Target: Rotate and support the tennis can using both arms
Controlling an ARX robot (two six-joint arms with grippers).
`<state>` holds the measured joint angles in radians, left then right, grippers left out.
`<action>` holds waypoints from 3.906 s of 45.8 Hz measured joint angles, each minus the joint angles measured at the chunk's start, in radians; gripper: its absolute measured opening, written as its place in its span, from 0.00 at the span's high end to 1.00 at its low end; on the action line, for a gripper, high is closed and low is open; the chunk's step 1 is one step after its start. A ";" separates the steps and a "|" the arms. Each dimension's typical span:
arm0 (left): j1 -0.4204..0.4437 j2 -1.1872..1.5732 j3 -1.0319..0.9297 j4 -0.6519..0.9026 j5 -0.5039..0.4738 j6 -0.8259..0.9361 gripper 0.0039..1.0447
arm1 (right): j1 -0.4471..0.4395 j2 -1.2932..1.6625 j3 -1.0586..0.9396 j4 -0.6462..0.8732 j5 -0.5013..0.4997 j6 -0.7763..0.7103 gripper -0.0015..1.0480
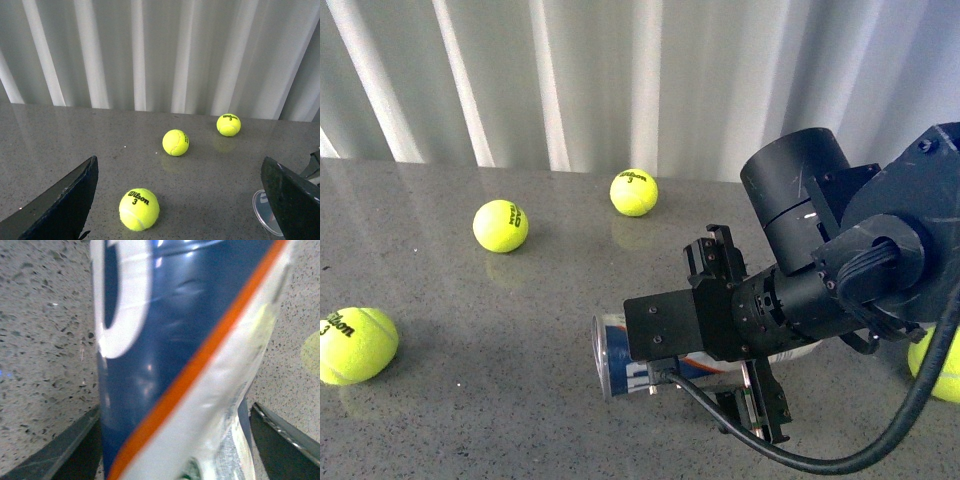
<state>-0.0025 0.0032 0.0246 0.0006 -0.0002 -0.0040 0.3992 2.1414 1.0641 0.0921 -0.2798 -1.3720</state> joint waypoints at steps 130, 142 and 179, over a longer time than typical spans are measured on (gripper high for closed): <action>0.000 -0.001 0.000 0.000 0.000 0.000 0.06 | -0.397 -1.651 -1.060 0.394 0.280 1.372 0.97; 0.000 -0.001 0.000 0.000 0.000 0.000 0.06 | -0.397 -1.773 -1.060 0.278 0.279 1.373 0.97; 0.000 -0.002 0.000 0.000 0.000 0.000 0.06 | -0.397 -2.136 -1.059 -0.090 0.278 1.372 0.97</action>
<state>-0.0025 0.0010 0.0246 0.0006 -0.0002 -0.0040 0.0025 0.0051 0.0048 0.0025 -0.0017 0.0002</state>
